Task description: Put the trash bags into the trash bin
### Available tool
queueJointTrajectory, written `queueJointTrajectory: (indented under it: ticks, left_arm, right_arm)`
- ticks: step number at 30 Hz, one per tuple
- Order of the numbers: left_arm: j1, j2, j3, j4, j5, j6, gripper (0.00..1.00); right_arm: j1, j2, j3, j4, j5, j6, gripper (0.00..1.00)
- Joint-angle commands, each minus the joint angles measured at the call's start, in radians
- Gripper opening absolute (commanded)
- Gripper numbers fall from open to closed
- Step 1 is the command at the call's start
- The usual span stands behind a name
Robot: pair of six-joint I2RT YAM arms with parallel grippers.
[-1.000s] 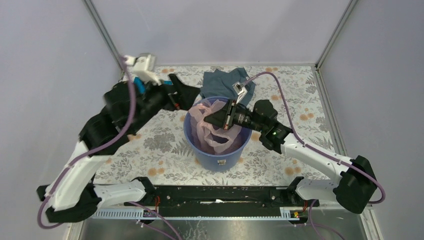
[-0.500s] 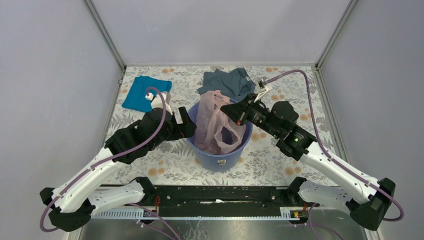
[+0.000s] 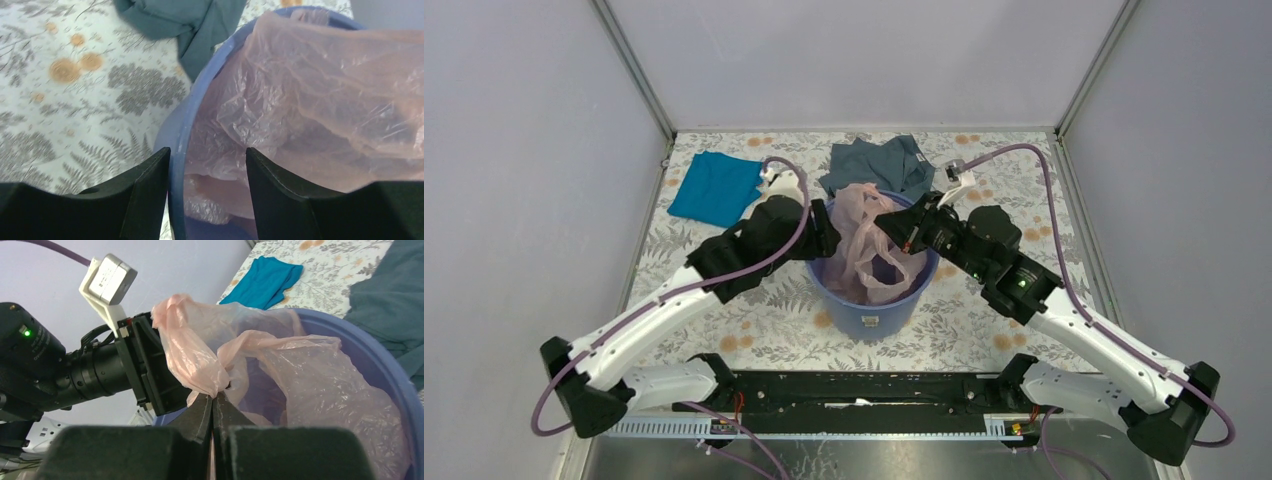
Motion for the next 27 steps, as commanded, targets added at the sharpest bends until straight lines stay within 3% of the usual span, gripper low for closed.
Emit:
queueJointTrajectory:
  ticks: [1, 5, 10, 13, 15, 18, 22, 27]
  left_arm:
    - [0.007, 0.097, 0.052, 0.2, 0.115, 0.083, 0.58]
    - [0.008, 0.13, 0.09, 0.198, 0.128, 0.12, 0.58]
    - [0.012, 0.029, 0.107, 0.055, 0.065, 0.148, 0.87]
    - [0.012, -0.066, 0.141, -0.055, -0.028, 0.14, 0.97]
    - [0.013, -0.115, 0.189, -0.092, -0.027, 0.125, 0.99]
    - [0.012, -0.139, 0.252, -0.039, 0.118, 0.092, 0.99]
    - [0.013, -0.058, 0.314, 0.098, 0.375, 0.004, 0.99]
    - [0.013, 0.068, 0.369, 0.209, 0.459, -0.134, 0.99]
  right_arm:
    - [0.002, -0.045, 0.041, -0.048, 0.097, -0.041, 0.0]
    - [0.002, -0.051, 0.055, -0.072, 0.094, -0.051, 0.0]
    - [0.001, -0.063, 0.063, -0.086, 0.105, -0.073, 0.0]
    - [0.001, -0.055, 0.081, -0.088, 0.104, -0.108, 0.0]
    - [0.002, -0.042, 0.097, -0.088, 0.103, -0.147, 0.0]
    - [0.001, -0.021, 0.122, -0.088, 0.099, -0.188, 0.0]
    - [0.001, 0.0, 0.141, -0.08, 0.069, -0.227, 0.0]
    - [0.002, 0.015, 0.145, -0.084, 0.05, -0.273, 0.0]
